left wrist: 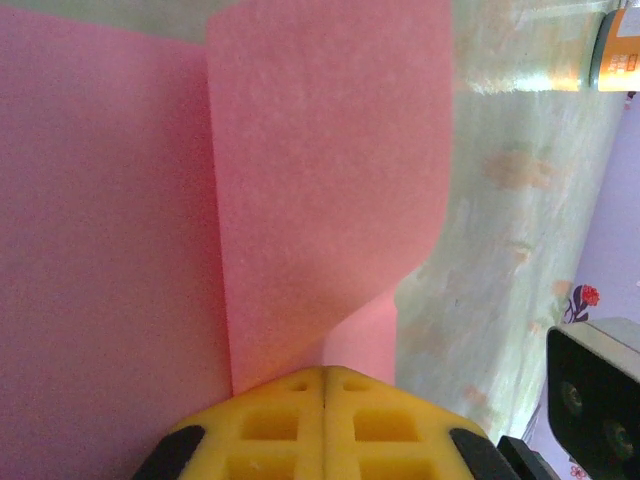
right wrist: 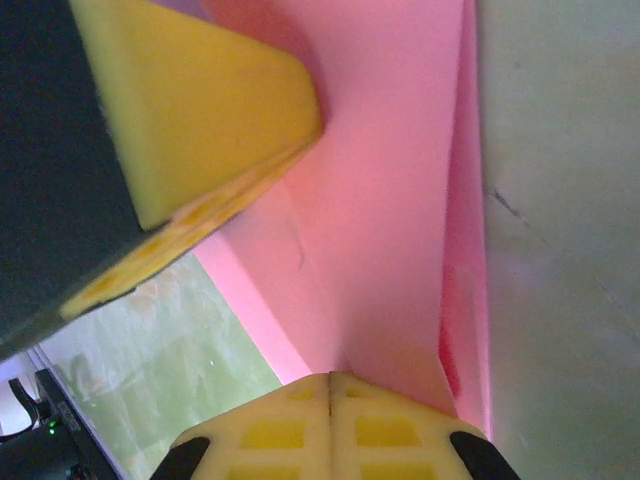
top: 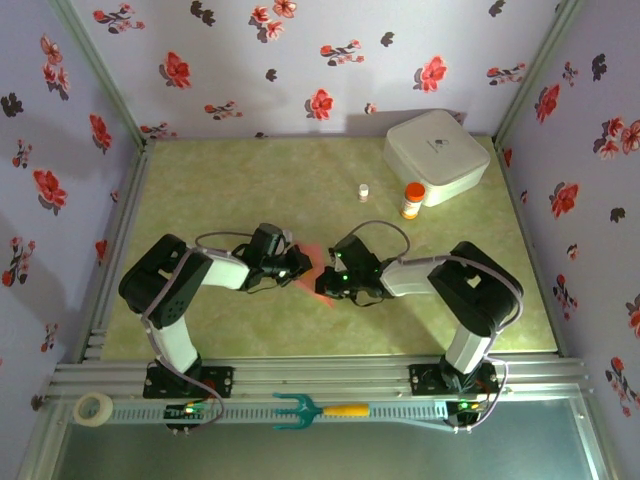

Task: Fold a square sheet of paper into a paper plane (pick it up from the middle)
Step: Fourth fold the wing at the center of the table.

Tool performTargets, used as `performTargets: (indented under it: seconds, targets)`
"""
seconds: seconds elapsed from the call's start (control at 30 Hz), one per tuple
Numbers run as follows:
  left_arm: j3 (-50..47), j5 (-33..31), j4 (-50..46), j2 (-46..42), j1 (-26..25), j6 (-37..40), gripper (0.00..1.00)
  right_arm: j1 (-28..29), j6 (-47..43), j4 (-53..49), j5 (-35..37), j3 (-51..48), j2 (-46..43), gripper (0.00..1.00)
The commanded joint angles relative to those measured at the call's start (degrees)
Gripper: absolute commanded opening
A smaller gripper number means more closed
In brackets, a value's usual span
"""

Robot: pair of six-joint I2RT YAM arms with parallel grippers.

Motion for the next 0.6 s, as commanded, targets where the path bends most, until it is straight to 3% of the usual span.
performTargets:
  seconds: [0.0,0.3,0.57]
  targets:
    - [-1.25,-1.88,-3.87,2.29,0.51,0.99,0.0,-0.02,0.31,-5.33,-0.87,-2.71,-1.65,0.07]
    - [-1.41,-2.14,-3.88,2.6,0.59,0.82,0.0,0.12,0.47,-5.62,-1.08,-9.13,-7.08,0.07]
    - [-1.33,-2.03,-3.84,2.64,0.61,0.77,0.0,0.07,-1.76,-11.7,0.83,-11.62,-11.1,0.07]
